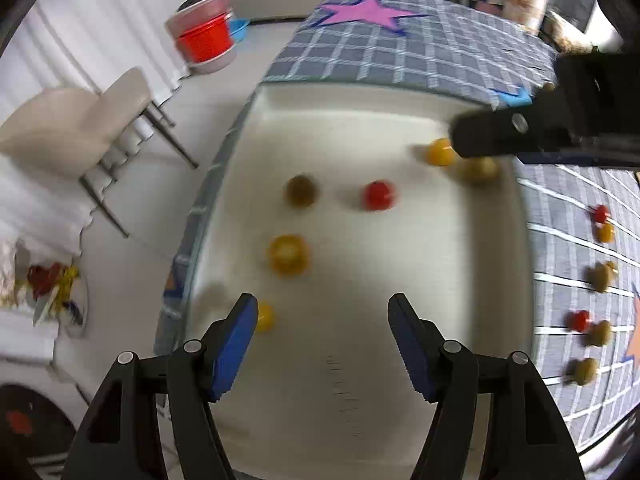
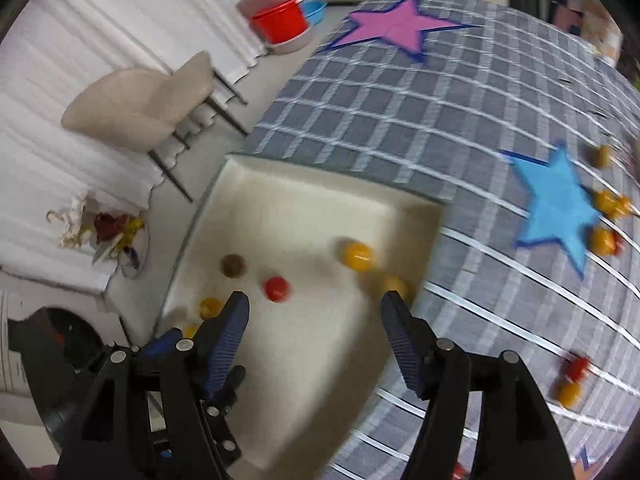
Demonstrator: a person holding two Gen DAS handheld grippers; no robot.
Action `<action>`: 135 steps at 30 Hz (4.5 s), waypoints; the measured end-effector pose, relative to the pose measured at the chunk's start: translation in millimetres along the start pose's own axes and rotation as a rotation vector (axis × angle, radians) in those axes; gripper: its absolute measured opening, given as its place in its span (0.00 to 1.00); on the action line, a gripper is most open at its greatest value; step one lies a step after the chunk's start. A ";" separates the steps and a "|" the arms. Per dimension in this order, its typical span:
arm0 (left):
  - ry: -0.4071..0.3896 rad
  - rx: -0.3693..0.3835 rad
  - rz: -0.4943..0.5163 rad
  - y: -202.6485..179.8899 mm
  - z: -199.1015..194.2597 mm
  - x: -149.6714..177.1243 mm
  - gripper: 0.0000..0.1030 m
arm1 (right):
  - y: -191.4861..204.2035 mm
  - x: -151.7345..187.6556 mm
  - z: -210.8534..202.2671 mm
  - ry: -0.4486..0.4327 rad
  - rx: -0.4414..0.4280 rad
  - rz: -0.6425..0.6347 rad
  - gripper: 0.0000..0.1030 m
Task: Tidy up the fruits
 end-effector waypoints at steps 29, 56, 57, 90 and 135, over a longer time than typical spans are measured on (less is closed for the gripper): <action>0.078 0.163 0.389 -183.7 -1.4 18.6 0.67 | -185.5 141.6 -38.5 0.062 0.097 0.300 0.48; 0.084 0.197 0.343 -190.0 1.7 22.1 0.18 | -178.3 140.1 -29.9 0.050 0.057 0.251 0.23; 0.092 0.211 0.330 -188.2 2.0 20.5 0.18 | -179.7 141.7 -31.2 0.048 0.055 0.260 0.23; 0.074 0.273 0.275 -165.2 -15.8 13.3 0.22 | -168.8 138.6 -51.4 0.026 0.032 0.290 0.23; 0.115 0.374 0.276 -169.5 -13.7 23.8 0.05 | -178.1 146.3 -50.7 0.027 0.033 0.343 0.23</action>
Point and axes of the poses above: each gripper's, at about its wrist camera, not at the fingertips, and z roughly the way its jaws point, y to its left, x to its underside, the point moved 3 cm from there along z, roughly the way its jaws point, and after that the axes turned 10 degrees about y, right-handed, at the moved point
